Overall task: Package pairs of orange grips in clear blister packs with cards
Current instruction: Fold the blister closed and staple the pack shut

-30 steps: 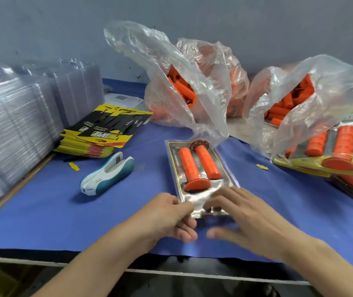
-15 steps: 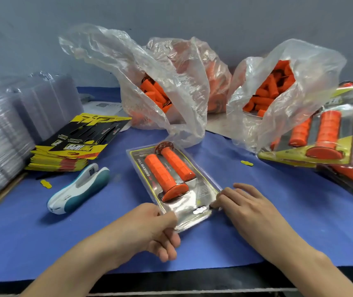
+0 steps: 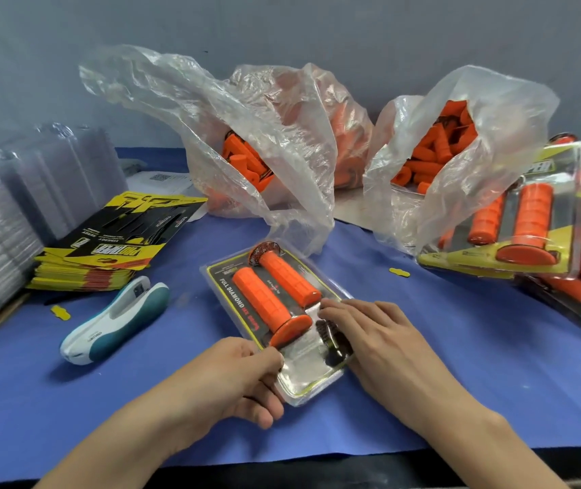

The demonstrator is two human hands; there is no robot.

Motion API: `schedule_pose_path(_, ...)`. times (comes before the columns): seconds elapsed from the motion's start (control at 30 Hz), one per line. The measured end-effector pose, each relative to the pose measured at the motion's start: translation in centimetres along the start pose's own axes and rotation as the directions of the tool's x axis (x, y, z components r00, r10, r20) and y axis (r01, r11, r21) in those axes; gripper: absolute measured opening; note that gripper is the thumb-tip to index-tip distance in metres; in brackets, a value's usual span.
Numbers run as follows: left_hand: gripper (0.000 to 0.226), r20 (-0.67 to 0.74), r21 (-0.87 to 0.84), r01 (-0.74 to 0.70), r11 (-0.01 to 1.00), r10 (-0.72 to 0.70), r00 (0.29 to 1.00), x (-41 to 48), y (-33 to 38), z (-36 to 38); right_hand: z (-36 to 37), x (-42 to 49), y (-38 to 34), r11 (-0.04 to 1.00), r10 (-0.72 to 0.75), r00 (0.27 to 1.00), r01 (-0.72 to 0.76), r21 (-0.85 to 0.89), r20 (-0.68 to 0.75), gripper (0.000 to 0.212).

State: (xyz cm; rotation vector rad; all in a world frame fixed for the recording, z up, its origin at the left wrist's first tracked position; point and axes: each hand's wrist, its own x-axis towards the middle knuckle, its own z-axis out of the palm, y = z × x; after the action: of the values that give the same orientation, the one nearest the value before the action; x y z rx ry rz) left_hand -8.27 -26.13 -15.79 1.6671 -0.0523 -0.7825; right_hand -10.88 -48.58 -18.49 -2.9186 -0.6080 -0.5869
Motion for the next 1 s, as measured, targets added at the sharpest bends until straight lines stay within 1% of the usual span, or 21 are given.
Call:
schedule_pose_path(0.07, 0.041, 0.013, -0.003, -0.007, 1.0, 0.007, 1.0, -0.1, 0.0, 0.1, 0.2, 0.3, 0.0, 1.0, -0.001, 1.0, 0.001, 0.005, 0.016, 0.067)
schedule_pose_path(0.23, 0.051, 0.029, 0.0, -0.017, 1.0, 0.017, 0.999, -0.2, 0.1, 0.0, 0.3, 0.6, 0.2, 1.0, -0.005, 1.0, 0.005, -0.003, 0.022, 0.069)
schedule_pose_path(0.3, 0.049, 0.033, -0.003, -0.019, 1.0, 0.019, 0.999, -0.2, 0.1, -0.1, 0.3, 0.6, 0.3, 1.0, -0.012, 0.999, 0.013, -0.025, 0.034, 0.07)
schedule_pose_path(0.4, 0.038, 0.022, -0.013, -0.014, 1.0, 0.014, 1.0, -0.1, -0.1, -0.3, 0.3, 0.5, 0.5, 0.999, -0.007, 1.0, 0.009, -0.051, 0.03, 0.071)
schedule_pose_path(0.5, 0.037, 0.018, -0.014, -0.013, 1.0, 0.013, 1.0, 0.1, -0.3, -0.4, 0.4, 0.5, 0.5, 0.998, 0.004, 1.0, -0.003, -0.07, 0.015, 0.072)
schedule_pose_path(0.6, 0.023, 0.014, -0.028, -0.008, 1.0, 0.009, 1.0, 0.3, -0.3, -0.4, 0.2, 0.6, 0.7, 0.998, 0.011, 1.0, -0.009, -0.066, 0.022, 0.071)
schedule_pose_path(0.77, 0.029, 0.068, -0.015, 0.016, 1.0, -0.015, 0.998, 0.4, 0.3, -1.8, -0.2, 0.7, 1.1, 0.997, -0.069, 0.995, 0.071, -0.031, 0.078, 0.07)
schedule_pose_path(0.87, 0.023, -0.035, -0.058, 0.013, 0.998, -0.015, 0.999, 0.7, 0.7, -2.9, -0.3, 0.6, 1.3, 0.996, -0.083, 0.995, 0.084, -0.013, 0.059, 0.069)
schedule_pose_path(0.97, 0.02, -0.153, -0.073, -0.029, 0.997, 0.017, 0.988, 1.6, 1.1, -3.3, -0.4, 0.5, 1.4, 0.993, -0.113, 0.993, 0.113, -0.02, 0.015, 0.057)
schedule_pose_path(1.0, 0.02, -0.202, -0.081, -0.046, 0.996, 0.029, 0.979, 2.0, 1.1, -3.4, -0.4, 0.5, 1.5, 0.992, -0.122, 0.992, 0.122, -0.039, 0.007, 0.057)
